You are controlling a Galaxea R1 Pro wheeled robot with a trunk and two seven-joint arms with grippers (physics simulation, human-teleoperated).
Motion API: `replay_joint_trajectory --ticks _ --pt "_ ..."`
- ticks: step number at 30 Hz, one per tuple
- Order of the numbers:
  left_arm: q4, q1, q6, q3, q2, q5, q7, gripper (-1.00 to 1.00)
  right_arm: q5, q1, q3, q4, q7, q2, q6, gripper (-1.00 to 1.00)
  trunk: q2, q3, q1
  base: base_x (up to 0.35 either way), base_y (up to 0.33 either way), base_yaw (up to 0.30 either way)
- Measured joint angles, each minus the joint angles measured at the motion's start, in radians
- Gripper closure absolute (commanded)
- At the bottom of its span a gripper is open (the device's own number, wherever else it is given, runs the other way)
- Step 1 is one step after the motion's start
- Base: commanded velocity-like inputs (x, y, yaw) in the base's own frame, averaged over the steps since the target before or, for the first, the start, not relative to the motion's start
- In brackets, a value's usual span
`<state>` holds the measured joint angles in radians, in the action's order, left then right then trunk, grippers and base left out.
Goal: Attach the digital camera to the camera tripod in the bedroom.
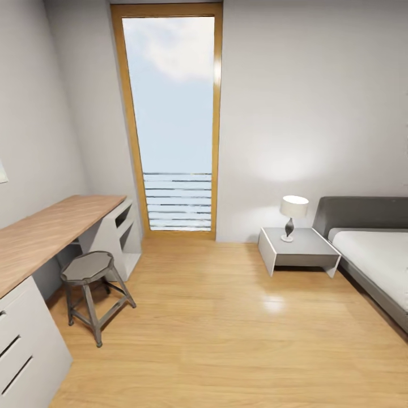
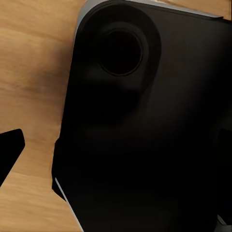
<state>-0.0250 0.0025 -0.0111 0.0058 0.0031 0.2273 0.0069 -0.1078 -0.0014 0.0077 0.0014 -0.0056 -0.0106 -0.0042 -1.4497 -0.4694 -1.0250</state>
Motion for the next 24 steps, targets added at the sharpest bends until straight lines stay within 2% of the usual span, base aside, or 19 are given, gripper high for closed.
replay_joint_trajectory --ticks 17,24 --pt "0.000 0.000 0.000 0.000 0.000 0.000 0.000 -1.00 0.000 0.000 0.000 0.000 0.000 -0.002 0.000 -1.00 0.000 0.000 0.000 0.000 -0.272 0.000" --pt "0.000 0.000 0.000 0.000 0.000 0.000 0.000 -1.00 0.000 0.000 0.000 0.000 0.000 -0.002 0.000 -1.00 0.000 0.000 0.000 0.000 -0.088 0.000"
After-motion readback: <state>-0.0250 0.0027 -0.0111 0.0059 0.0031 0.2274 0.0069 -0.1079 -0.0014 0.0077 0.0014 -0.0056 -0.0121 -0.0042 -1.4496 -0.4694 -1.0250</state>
